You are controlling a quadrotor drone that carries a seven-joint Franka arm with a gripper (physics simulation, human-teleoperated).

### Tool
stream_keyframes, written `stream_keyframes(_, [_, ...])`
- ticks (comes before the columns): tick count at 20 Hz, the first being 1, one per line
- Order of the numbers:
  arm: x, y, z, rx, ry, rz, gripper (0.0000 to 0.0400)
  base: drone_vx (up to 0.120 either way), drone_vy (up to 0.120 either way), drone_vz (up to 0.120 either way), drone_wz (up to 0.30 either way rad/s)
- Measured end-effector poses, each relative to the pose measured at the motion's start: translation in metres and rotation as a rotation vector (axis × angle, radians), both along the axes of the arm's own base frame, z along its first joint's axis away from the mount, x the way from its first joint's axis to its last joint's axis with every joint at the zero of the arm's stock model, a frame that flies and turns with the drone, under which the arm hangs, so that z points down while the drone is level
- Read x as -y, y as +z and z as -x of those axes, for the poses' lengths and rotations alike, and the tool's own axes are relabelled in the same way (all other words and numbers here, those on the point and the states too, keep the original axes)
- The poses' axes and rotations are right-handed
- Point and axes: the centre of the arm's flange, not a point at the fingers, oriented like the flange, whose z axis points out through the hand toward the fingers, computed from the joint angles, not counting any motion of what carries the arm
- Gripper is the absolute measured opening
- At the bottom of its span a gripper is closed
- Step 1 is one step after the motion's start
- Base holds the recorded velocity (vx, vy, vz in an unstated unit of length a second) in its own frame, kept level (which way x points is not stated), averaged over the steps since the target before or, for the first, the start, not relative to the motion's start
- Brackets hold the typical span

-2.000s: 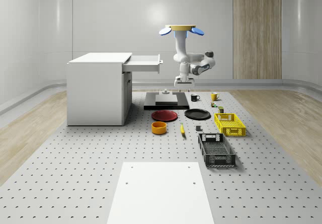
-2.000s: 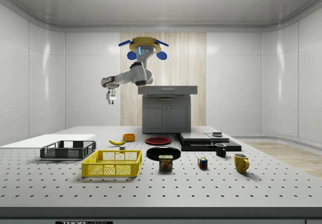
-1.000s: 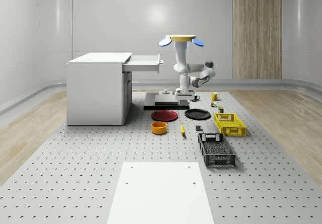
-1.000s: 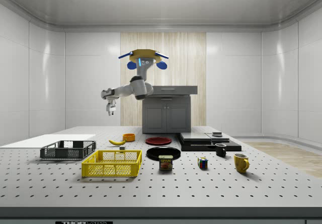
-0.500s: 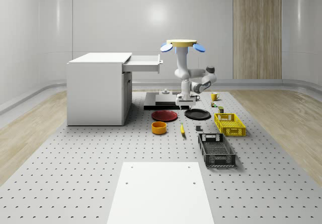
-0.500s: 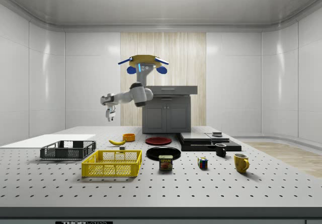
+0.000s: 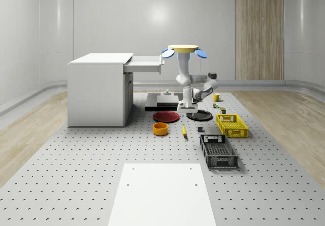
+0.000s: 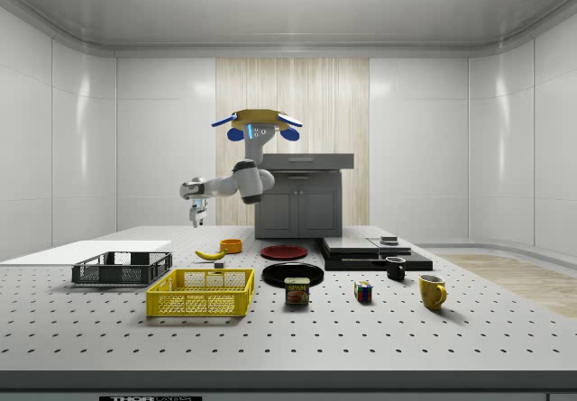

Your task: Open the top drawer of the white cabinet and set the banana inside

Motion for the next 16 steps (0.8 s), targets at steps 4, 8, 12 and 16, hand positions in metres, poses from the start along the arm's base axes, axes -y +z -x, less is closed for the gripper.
stream_keyframes(4, [0.0000,0.0000,0.0000,0.000,0.000,0.000,0.0400,-0.120,0.000,-0.120,0.000])
stream_keyframes(8, [0.0000,0.0000,0.0000,0.000,0.000,0.000,0.0400,-0.010,0.000,-0.120,0.000])
stream_keyframes(12, [0.0000,0.0000,0.0000,0.000,0.000,0.000,0.0400,0.000,0.000,-0.120,0.000])
stream_keyframes(16, [-0.0040,0.0000,0.0000,0.000,0.000,0.000,0.0400,0.000,0.000,0.000,0.000])
